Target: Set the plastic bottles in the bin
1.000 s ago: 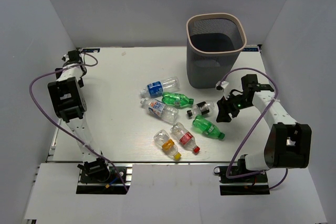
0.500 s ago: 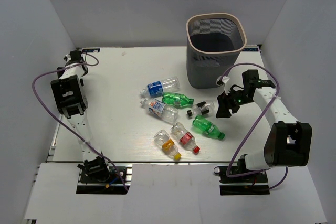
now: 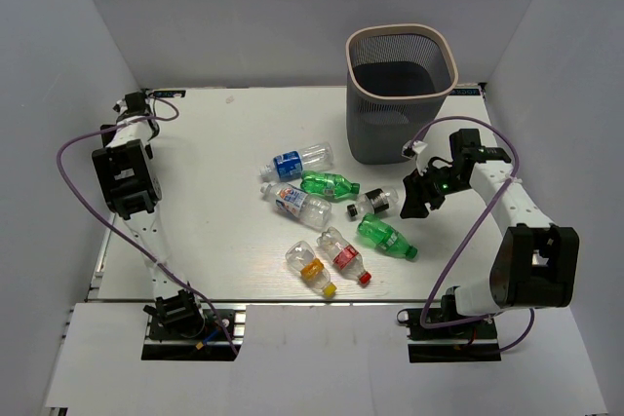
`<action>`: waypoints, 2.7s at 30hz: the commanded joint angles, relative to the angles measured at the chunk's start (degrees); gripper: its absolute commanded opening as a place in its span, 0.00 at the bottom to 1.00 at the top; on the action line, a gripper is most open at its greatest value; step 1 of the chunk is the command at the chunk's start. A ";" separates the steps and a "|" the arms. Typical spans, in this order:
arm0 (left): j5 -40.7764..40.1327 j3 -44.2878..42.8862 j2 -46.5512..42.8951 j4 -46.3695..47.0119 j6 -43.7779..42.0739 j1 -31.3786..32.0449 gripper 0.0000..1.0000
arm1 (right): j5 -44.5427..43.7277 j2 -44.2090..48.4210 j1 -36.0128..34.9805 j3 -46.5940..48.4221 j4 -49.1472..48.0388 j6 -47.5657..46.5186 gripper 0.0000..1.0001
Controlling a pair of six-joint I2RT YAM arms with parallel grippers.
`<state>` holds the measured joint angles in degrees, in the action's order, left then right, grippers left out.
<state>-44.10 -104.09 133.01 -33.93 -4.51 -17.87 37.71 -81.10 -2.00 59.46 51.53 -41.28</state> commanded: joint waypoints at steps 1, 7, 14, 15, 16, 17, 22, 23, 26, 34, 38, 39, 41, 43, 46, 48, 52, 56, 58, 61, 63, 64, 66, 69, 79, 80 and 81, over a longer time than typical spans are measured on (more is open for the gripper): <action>3.14 1.61 2.60 -0.26 1.70 -2.70 0.88 | 1.66 -0.29 -0.11 2.06 0.86 0.49 0.65; 9.02 2.84 3.83 -0.26 1.70 -3.75 0.61 | 1.84 -0.73 -0.20 2.15 0.77 0.49 0.65; 11.84 4.60 2.44 0.27 1.70 -3.06 0.09 | 2.45 -0.64 -0.20 1.36 0.06 0.76 0.65; 11.84 4.60 2.43 0.27 1.70 -2.53 0.02 | 2.54 -0.55 -0.02 1.10 0.15 0.76 0.65; 11.84 4.60 1.56 0.27 1.70 -2.52 0.02 | 2.80 -0.55 -0.11 0.92 -0.02 0.76 0.65; 11.84 4.60 1.03 0.27 1.70 -2.52 0.02 | 2.72 -0.55 -0.20 0.66 -0.02 0.59 0.65; 12.46 4.60 -2.22 0.27 1.70 -2.00 0.00 | 2.98 -0.46 -0.20 0.04 -0.46 0.32 0.65; 12.46 4.60 -3.10 0.27 1.70 -2.00 0.00 | 3.07 -0.20 -0.11 0.04 -0.46 0.32 0.65; 13.77 5.22 -6.53 0.27 1.70 -0.86 0.00 | 3.77 -0.20 -0.20 -0.49 -0.73 0.23 0.65; 17.29 9.52 -16.28 3.69 1.70 3.27 0.00 | 4.12 0.24 -0.20 -1.19 -1.08 -0.03 0.65; 17.82 10.23 -20.24 3.70 1.70 5.12 0.00 | 4.56 0.68 -0.20 -1.80 -1.17 -0.30 0.65; 17.82 10.23 -20.86 3.09 2.22 5.12 0.00 | 4.91 0.68 -0.28 -1.81 -1.17 -0.38 0.65; 20.35 11.54 -23.31 2.47 2.84 6.87 0.00 | 5.17 0.86 -0.20 -1.72 -1.17 -0.47 0.65; 24.12 12.77 -25.77 3.16 3.37 8.28 0.00 | 5.09 1.21 -0.29 -1.54 -0.99 -1.44 0.65; 31.40 13.92 -31.04 3.70 4.94 11.18 0.00 | 4.74 1.73 -0.55 -1.63 -1.69 -2.14 0.65; 36.60 13.92 -34.55 4.92 6.61 13.28 0.00 | 4.82 2.17 -0.55 -2.59 -2.22 -2.23 0.65; 52.22 14.61 -38.95 8.09 11.27 17.51 0.00 | 4.82 4.19 -0.72 -4.44 -4.32 -2.23 0.65; 62.80 16.55 -41.86 15.11 16.55 22.69 0.00 | 4.47 5.42 -0.64 -6.28 -6.52 -1.44 0.65; 66.67 16.55 -42.48 17.40 19.53 25.67 0.00 | 4.56 6.13 -0.90 -6.72 -6.88 -1.35 0.65; 70.36 13.41 -43.01 22.32 22.69 28.93 0.00 | 4.65 7.53 -0.81 -8.22 -7.93 -1.44 0.65; 73.25 10.94 -41.62 26.26 24.72 30.25 0.00 | 4.39 8.77 -0.73 -9.97 -8.37 -1.35 0.65; 74.58 7.54 -40.65 27.24 26.47 31.48 0.00 | 4.39 9.11 -0.90 -10.59 -8.98 -1.44 0.65; 75.99 0.67 -38.45 27.25 27.71 32.80 0.00 | 4.30 10.08 -0.81 -11.56 -9.25 -1.35 0.65; 76.00 -4.52 -35.37 30.66 30.61 34.56 0.00 | 4.39 11.22 -0.81 -12.44 -10.39 -0.65 0.65; 79.43 -16.30 -18.70 48.34 47.31 40.80 0.00 | 4.30 16.32 -0.81 -16.48 -11.62 -0.03 0.65; 79.43 -21.19 -16.84 48.35 48.62 41.50 0.00 | 4.30 16.67 -0.81 -16.66 -11.63 -0.12 0.65; 79.43 -23.50 -14.99 49.48 49.68 42.64 0.00 | 4.30 17.02 -0.81 -16.92 -12.06 -0.03 0.65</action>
<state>33.69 -121.67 114.28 11.11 39.16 22.26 40.93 -65.60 -2.66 43.38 41.30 -41.39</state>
